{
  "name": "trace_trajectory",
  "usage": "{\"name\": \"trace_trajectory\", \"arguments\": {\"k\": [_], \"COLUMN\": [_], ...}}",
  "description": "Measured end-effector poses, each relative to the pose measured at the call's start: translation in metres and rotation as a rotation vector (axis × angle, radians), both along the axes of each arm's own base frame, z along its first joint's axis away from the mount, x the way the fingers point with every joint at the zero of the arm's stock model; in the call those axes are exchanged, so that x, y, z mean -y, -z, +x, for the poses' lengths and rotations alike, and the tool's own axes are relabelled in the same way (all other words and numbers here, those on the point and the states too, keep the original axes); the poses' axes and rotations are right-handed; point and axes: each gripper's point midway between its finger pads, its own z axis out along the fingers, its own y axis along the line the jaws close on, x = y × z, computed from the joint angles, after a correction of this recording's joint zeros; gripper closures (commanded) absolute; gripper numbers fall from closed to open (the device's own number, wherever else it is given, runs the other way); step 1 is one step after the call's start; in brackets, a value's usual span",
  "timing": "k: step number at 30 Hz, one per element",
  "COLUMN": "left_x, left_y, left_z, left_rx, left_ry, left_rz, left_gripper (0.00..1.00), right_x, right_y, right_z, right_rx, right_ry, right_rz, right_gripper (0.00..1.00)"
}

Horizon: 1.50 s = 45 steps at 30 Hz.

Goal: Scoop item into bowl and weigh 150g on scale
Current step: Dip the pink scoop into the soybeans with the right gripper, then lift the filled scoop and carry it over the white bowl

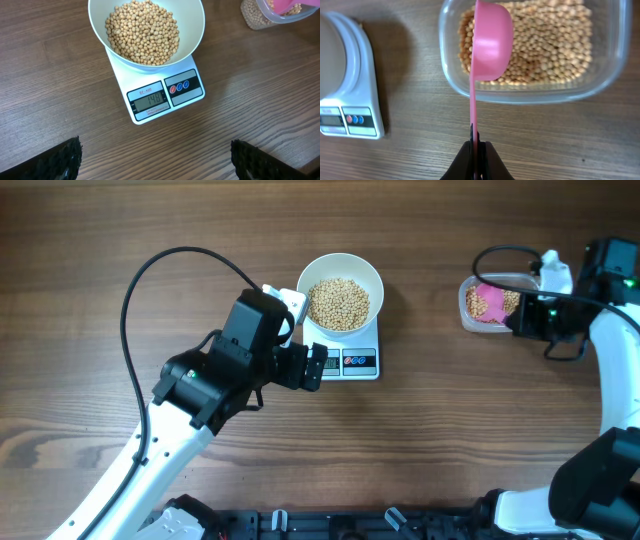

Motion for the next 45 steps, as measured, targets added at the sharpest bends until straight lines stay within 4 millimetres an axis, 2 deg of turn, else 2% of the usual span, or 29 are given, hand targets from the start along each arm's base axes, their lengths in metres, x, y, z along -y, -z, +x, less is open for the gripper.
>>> {"name": "trace_trajectory", "arguments": {"k": [6, 24, 28, 39, 45], "left_x": [0.0, 0.0, 0.0, 0.0, 0.0], "left_y": [0.0, 0.0, 0.0, 0.0, 0.0], "left_z": [0.0, 0.0, 0.0, 0.0, 0.0], "left_rx": [0.0, 0.0, 0.0, 0.0, 0.0], "left_ry": [0.0, 0.0, 0.0, 0.0, 0.0], "left_rz": [0.0, 0.0, 0.0, 0.0, 0.0], "left_gripper": [0.0, 0.0, 0.0, 0.0, 0.0], "right_x": [0.015, 0.019, 0.009, -0.028, -0.05], "right_y": [-0.001, -0.022, -0.028, -0.07, -0.082], "right_z": [-0.004, -0.004, -0.005, 0.005, 0.007], "right_rx": [-0.001, 0.077, 0.076, 0.199, 0.21], "right_ry": [0.068, 0.178, 0.17, 0.08, 0.018], "right_rz": [0.032, 0.308, 0.377, 0.677, 0.755], "right_gripper": [0.96, 0.96, 0.96, 0.96, 0.96]}}
